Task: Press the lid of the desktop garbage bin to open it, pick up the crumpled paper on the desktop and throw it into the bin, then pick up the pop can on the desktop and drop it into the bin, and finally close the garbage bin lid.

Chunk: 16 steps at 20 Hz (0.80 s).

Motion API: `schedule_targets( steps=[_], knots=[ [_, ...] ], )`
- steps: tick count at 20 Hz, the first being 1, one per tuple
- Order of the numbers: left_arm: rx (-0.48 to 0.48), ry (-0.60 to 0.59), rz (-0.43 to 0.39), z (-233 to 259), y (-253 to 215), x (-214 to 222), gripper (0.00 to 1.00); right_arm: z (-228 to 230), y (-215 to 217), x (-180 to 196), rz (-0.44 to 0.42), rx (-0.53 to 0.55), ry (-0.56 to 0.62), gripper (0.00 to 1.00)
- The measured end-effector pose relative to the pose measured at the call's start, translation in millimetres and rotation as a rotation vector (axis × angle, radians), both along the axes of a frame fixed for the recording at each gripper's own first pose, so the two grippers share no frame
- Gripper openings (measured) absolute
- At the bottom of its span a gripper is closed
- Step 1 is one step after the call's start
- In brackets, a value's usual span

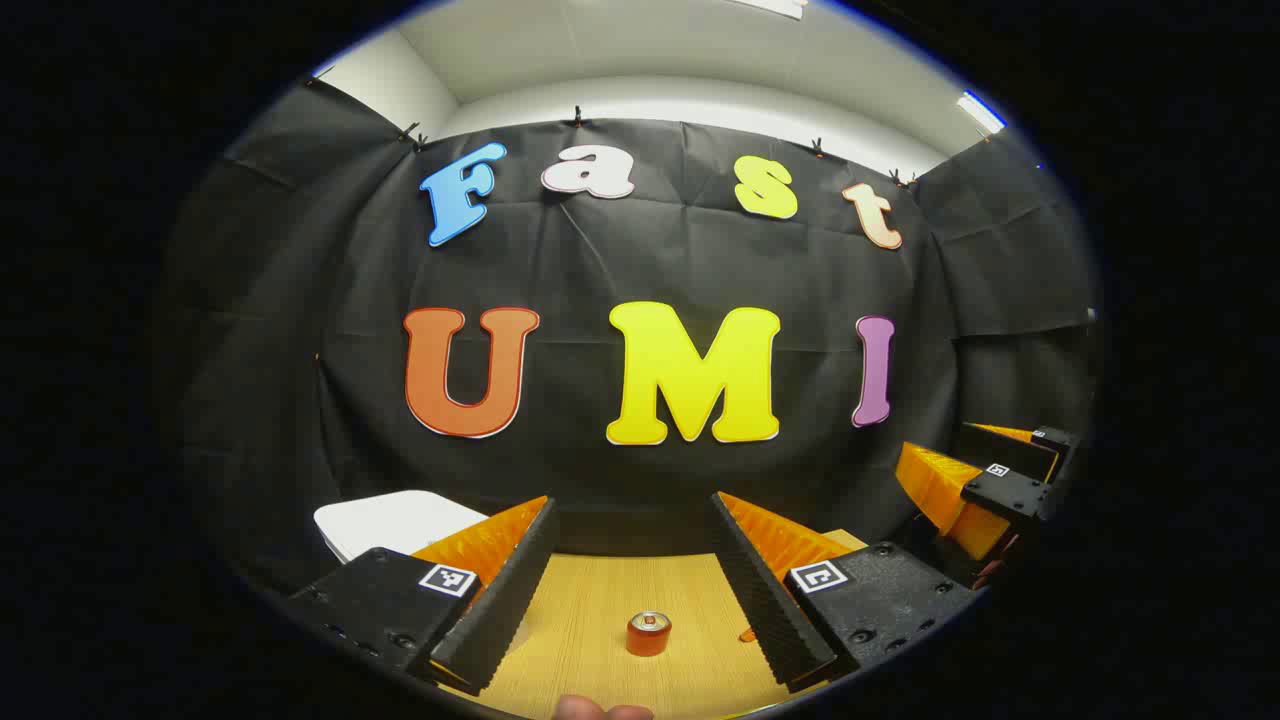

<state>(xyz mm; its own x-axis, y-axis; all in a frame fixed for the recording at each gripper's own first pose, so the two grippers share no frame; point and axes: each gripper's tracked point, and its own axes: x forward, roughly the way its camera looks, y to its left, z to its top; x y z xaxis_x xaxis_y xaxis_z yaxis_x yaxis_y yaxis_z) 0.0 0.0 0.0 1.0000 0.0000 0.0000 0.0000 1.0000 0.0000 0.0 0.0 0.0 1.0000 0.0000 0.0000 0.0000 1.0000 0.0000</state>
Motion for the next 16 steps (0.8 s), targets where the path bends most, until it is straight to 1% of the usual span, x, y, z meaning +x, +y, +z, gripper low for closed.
schedule_targets(
  steps=[1, 5, 6, 10, 12, 16],
  knots=[
    [0.004, -0.004, 0.001, 1.4, -0.1, 0.6, 0.98, 1.0, -0.5, 1.0, -0.003, 0.0, -0.001, 0.94],
    [0.004, -0.003, 0.008, -0.3, 1.3, 0.9, 0.98, -0.7, -4.1, 2.0, -0.01, 0.008, 0.006, 0.94],
    [0.004, -0.004, 0.011, -0.9, 2.2, 0.8, 0.98, -1.0, -5.8, 2.1, -0.013, 0.01, 0.006, 0.92],
    [0.002, -0.008, 0.023, -0.9, 5.1, 1.6, 0.98, -1.1, -8.6, 2.1, -0.021, 0.036, 0.006, 0.92],
    [0.007, -0.005, 0.025, -1.6, 4.8, 2.8, 0.98, -2.8, -9.4, 2.3, -0.024, 0.054, 0.01, 0.94],
    [0.014, -0.015, 0.034, 1.9, 5.6, 3.4, 0.98, -1.6, -13.1, 3.2, -0.029, 0.051, 0.006, 0.94]
  ],
)
